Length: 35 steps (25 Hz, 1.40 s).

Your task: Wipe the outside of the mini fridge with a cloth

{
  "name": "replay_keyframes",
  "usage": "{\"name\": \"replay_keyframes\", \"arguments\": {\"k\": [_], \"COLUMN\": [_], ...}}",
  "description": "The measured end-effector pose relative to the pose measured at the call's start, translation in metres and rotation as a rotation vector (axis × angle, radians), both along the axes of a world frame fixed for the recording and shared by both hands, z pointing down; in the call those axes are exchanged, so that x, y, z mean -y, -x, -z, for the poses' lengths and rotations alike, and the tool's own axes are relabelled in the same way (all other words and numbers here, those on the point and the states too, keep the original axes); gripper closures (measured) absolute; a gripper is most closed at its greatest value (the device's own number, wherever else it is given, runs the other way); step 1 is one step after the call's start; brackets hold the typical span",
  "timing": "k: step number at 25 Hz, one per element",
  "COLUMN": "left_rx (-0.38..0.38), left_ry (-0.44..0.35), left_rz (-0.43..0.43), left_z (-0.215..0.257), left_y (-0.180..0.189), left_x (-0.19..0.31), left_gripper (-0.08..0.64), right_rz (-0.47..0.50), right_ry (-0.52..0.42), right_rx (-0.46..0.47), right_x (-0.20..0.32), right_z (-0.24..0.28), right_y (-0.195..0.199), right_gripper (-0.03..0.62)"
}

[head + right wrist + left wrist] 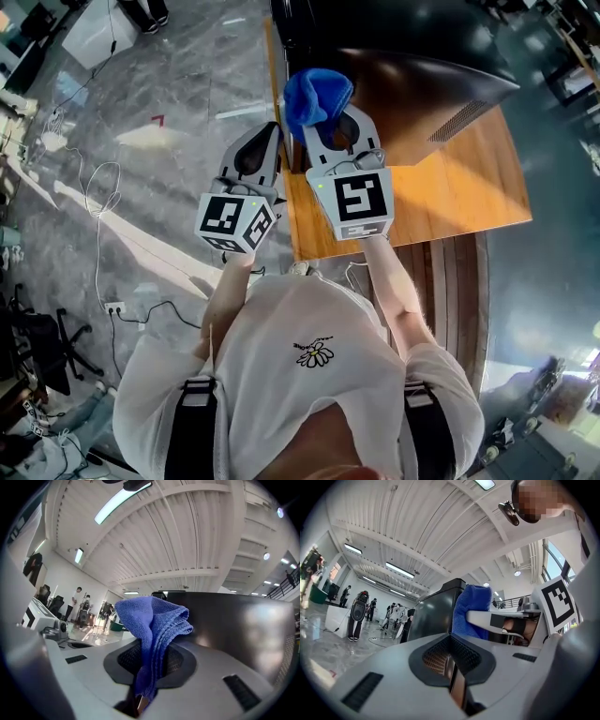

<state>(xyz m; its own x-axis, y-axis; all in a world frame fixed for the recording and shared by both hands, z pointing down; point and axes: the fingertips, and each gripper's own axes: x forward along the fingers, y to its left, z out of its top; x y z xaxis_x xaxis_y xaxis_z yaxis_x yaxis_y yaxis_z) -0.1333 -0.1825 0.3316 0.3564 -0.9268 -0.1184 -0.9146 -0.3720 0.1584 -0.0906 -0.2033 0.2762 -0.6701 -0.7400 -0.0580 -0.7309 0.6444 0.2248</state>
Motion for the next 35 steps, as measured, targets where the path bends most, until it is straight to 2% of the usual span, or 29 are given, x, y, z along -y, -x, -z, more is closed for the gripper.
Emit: {"name": "replay_keyframes", "arguments": {"k": [7,13,28,35], "left_rx": [0.008,0.018,0.023,0.030], "left_ry": [0.005,0.003,0.013,0.023], "left_rz": [-0.020,-0.024,-0.073,-0.074], "left_z": [-0.002,0.001,-0.002,-0.006], "left_y": [-0.008,-0.010,-0.031,-0.034], "left_x": [0.002,-0.002,-0.002,0.001], "left_gripper": [0.555,0.555,0.555,0.555], "right_rz": [-0.048,-0.117,-0.415,-0.575], "right_ry": [0.004,-0.016,-0.018,0.008], "right_rx": [0.012,0.012,0.023,0.038], "right_x": [0.007,0.017,0.051,0.074], "right_z": [0.000,-0.001,-0.001,-0.003], "right_y": [-0.021,-0.059,-0.180,-0.254], "right_gripper": [0.520,0.520,0.520,0.520]}}
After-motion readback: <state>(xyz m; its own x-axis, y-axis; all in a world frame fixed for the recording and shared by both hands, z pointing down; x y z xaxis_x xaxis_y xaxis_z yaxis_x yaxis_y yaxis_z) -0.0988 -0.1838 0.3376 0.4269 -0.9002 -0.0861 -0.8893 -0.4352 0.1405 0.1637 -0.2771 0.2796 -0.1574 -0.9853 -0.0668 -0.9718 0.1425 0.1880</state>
